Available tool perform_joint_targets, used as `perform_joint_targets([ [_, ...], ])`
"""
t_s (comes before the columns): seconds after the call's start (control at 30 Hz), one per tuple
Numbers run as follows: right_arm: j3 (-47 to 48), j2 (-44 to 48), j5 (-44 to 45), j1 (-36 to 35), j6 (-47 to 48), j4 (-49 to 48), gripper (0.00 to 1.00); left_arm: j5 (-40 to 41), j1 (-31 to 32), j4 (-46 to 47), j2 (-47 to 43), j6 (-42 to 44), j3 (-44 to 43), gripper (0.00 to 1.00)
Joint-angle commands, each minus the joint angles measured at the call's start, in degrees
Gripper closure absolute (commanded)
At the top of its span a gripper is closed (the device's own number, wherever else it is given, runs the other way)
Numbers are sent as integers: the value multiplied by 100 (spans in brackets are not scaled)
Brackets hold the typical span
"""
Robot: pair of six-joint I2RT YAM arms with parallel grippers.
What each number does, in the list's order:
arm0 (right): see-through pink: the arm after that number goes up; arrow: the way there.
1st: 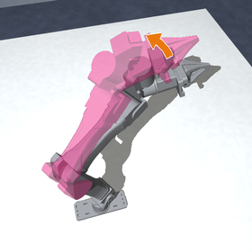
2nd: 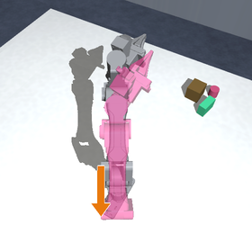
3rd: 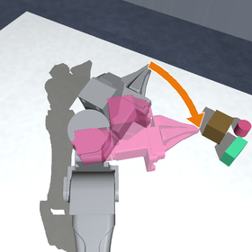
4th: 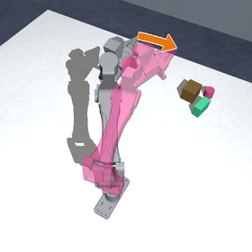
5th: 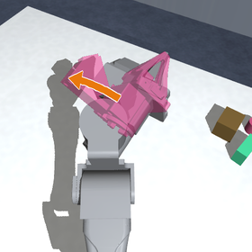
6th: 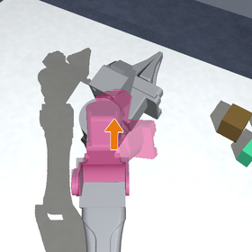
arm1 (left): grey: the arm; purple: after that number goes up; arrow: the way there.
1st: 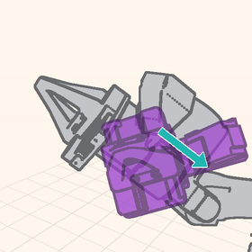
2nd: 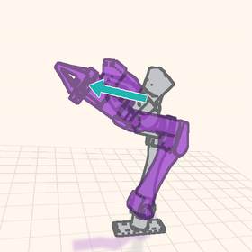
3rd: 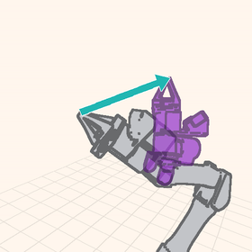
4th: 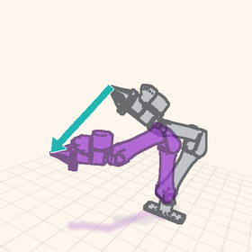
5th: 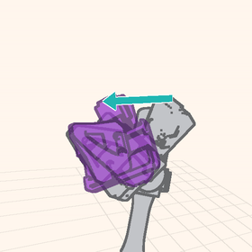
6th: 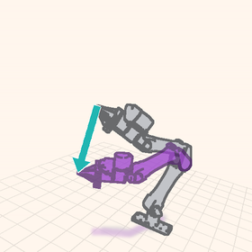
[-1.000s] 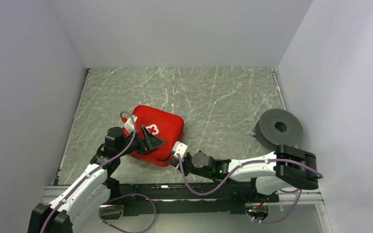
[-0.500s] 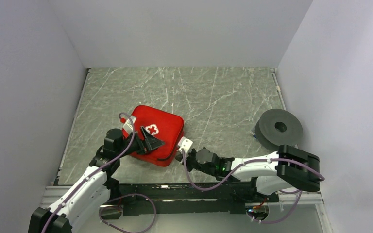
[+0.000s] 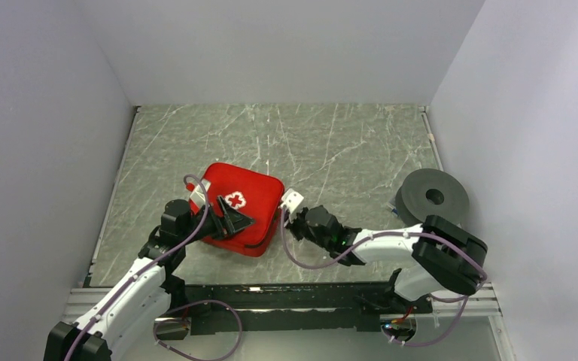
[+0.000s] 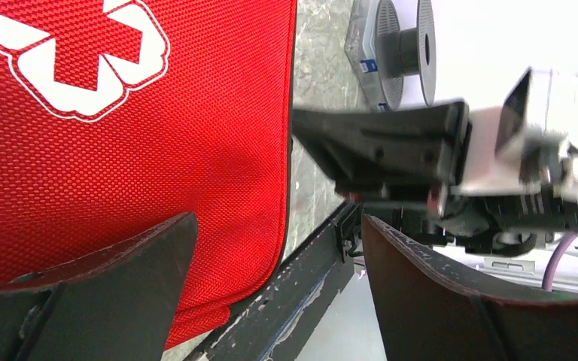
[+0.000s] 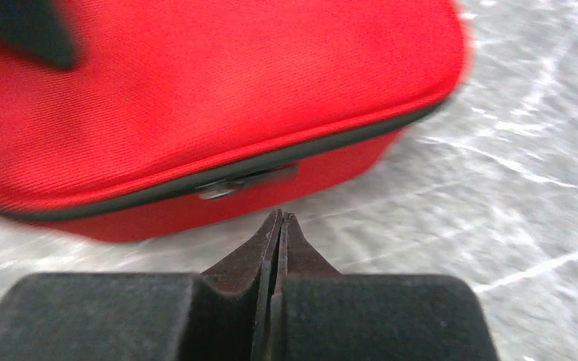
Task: Organize the medicine kit
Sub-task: Zip the medicine box at the center of the board.
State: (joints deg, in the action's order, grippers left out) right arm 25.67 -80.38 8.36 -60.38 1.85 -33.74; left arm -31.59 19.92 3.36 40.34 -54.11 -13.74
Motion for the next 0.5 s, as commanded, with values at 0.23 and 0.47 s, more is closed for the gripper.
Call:
perform_joint_targets([
  [0.23,778,-865,827,1208,426,-731,100,139,20,-1737,187,403,298,11],
  [0.47,627,-493,203,1249,430,-486,100,155,19,-1963,128,526,103,11],
])
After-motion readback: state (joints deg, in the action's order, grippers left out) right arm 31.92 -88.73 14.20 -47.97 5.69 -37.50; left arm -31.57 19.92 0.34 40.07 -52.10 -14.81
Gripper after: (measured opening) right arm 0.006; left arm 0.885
